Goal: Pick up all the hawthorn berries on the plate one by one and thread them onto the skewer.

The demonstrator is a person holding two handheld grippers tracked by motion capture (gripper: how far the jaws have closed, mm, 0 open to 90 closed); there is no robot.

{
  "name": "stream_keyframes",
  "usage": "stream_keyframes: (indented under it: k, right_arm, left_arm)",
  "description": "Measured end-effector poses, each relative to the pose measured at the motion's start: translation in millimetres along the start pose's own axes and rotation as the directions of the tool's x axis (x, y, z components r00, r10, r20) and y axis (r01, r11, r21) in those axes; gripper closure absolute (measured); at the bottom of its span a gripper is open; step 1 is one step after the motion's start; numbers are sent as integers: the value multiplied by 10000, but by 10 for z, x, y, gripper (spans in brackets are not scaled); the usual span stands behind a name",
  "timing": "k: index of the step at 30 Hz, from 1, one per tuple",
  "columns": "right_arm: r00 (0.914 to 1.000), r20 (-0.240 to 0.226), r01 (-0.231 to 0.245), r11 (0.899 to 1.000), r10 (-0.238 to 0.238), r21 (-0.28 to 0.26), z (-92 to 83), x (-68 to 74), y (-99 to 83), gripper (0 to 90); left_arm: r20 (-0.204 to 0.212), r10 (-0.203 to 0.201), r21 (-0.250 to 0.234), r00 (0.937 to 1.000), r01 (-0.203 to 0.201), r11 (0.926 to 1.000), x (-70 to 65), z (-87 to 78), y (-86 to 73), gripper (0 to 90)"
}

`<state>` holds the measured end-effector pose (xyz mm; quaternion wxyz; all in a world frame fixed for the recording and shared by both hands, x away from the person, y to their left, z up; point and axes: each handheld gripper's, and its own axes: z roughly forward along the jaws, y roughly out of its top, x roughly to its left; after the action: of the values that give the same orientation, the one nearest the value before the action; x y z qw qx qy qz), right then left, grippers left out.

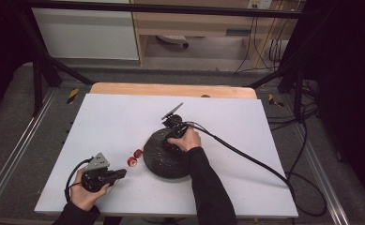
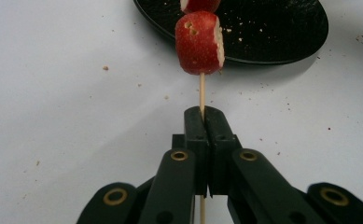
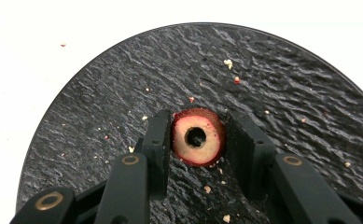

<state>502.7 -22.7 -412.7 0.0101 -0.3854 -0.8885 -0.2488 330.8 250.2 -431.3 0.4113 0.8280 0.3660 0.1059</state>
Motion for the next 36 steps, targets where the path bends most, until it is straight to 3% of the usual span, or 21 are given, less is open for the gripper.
stream_keyframes:
  k: [7, 12, 20, 31, 36]
  right_arm:
    - [9998, -106, 183, 9995, -186, -264, -104, 44, -13, 625]
    - [9999, -104, 52, 9983, -58, -579, -261, 86, -39, 626]
    - [9998, -192, -65, 9925, 42, -1224, -464, 74, -206, 626]
    - [9984, -540, -312, 9698, 187, -2419, -588, 58, -533, 626]
    - [9963, -818, -525, 9451, 274, -3226, -632, 60, -685, 627]
  left_arm:
    - [-30, 14, -8, 10000, -14, 10000, -7, 3, 1, 888]
    - [-29, 52, 3, 10000, -52, 10000, -23, 8, 4, 888]
    - [-56, 39, -23, 10000, -39, 10000, -40, 8, 11, 888]
    - [-56, 136, -11, 9999, -136, 9999, -95, 33, 35, 888]
    - [-64, 179, -31, 9998, -180, 9998, -130, 47, 59, 888]
